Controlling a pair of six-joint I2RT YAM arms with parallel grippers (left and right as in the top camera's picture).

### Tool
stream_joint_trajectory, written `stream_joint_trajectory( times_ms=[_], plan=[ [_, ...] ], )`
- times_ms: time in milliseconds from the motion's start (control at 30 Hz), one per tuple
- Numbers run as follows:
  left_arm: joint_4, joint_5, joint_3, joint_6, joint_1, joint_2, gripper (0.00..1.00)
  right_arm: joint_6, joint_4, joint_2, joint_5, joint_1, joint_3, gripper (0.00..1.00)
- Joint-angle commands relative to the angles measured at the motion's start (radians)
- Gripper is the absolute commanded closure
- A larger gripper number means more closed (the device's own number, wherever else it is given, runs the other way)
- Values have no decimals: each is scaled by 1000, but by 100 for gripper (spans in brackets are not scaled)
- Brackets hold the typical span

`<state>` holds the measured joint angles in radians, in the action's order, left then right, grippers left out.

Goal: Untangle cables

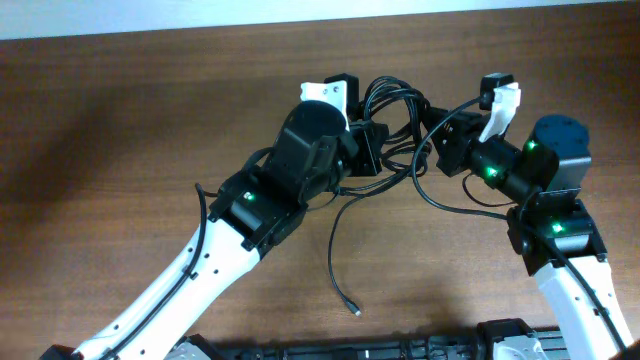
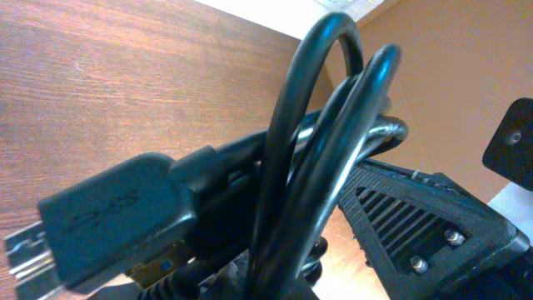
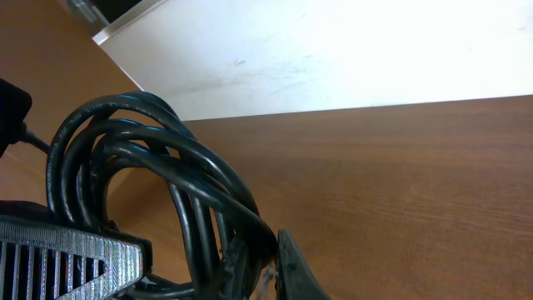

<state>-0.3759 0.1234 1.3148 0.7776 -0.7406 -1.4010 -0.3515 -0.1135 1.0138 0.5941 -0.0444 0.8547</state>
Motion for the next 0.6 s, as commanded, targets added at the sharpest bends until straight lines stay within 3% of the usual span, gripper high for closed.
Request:
stream_joint_trajectory(
  times_ms=[0, 567],
  plan=[
    [31, 39, 12, -24, -30, 25, 100, 22, 6, 3, 26, 5, 10, 96],
    [93, 37, 12, -47, -91, 8, 100, 34, 5, 3, 106, 5, 10, 96]
  ],
)
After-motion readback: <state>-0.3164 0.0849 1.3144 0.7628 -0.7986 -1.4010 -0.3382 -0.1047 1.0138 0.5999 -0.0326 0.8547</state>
